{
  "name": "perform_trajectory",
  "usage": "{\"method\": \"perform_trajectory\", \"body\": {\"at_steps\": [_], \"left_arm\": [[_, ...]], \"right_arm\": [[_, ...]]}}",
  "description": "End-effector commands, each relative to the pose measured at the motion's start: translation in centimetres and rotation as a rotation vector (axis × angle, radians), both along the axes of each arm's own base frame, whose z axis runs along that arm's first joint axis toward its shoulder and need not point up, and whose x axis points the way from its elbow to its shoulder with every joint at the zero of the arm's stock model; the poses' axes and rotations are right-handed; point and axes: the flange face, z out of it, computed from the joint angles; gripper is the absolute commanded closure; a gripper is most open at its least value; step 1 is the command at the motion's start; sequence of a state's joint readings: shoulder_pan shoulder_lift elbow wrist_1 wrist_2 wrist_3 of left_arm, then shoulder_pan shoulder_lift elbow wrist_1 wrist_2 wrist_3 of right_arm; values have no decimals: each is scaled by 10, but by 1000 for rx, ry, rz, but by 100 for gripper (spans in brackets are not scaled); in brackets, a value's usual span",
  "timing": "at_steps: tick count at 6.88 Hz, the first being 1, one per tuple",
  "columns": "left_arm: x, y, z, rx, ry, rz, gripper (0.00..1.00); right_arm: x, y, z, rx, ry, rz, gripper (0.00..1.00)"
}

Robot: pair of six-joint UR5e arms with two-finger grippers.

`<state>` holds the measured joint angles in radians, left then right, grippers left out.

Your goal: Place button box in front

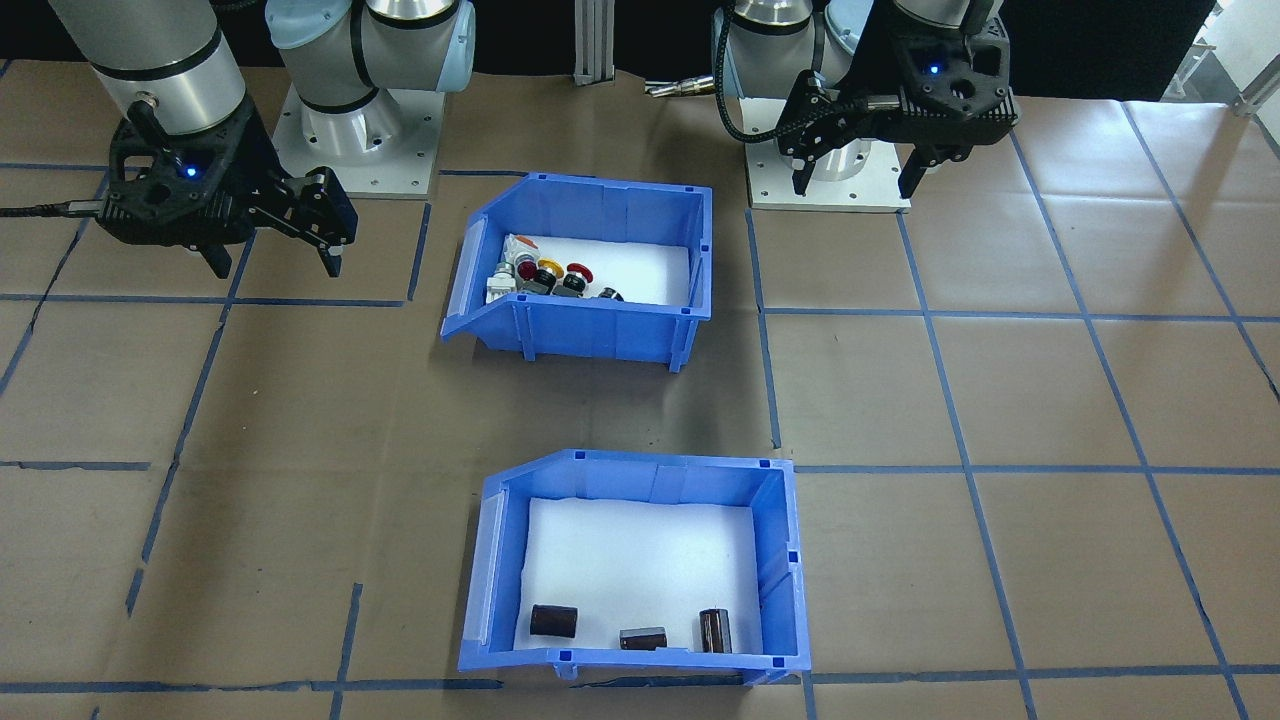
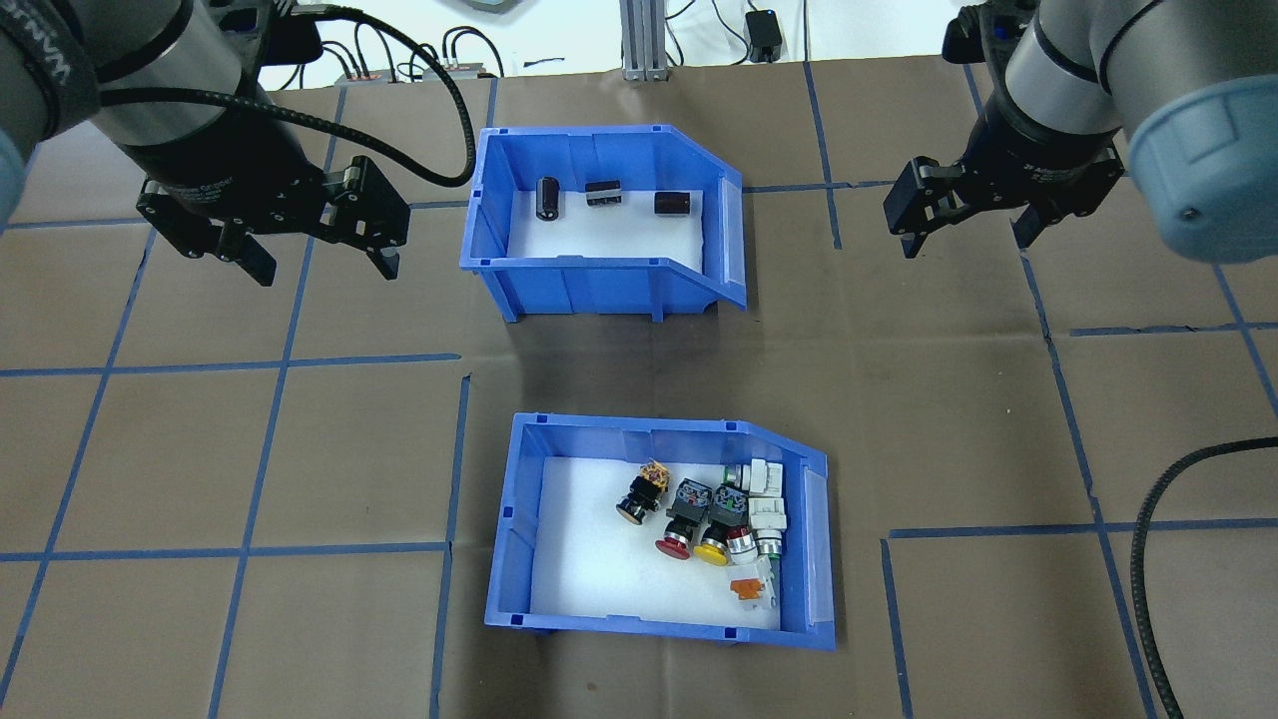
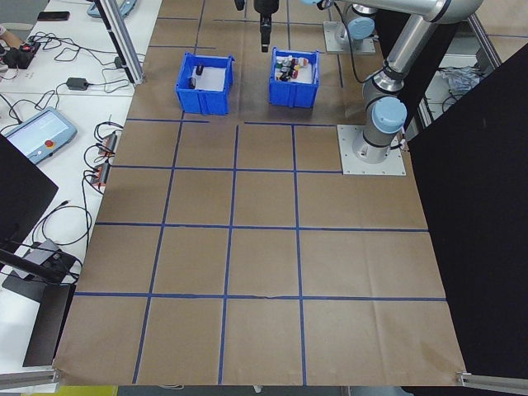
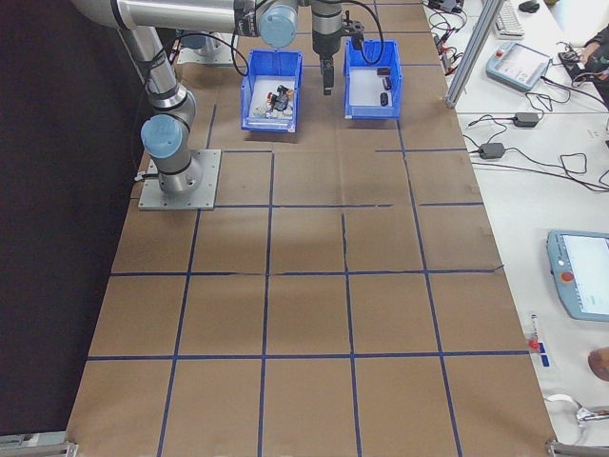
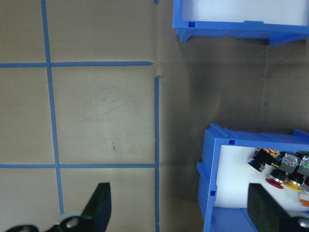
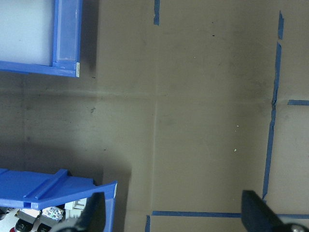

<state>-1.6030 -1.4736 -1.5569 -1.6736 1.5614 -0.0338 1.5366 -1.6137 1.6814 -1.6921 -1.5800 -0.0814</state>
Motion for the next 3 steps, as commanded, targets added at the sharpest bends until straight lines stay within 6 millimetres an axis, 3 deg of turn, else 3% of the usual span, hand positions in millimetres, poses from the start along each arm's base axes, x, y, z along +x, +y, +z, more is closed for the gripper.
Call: {"method": "perform_trajectory", "body": {"at_steps": [1, 3], "left_arm": [[0, -2, 1, -4, 0, -15, 0], [0, -9, 0, -6, 0, -15, 0]], "right_arm": [[1, 0, -1, 1, -2, 4, 0], [1, 0, 0, 0, 0, 2, 0]]}}
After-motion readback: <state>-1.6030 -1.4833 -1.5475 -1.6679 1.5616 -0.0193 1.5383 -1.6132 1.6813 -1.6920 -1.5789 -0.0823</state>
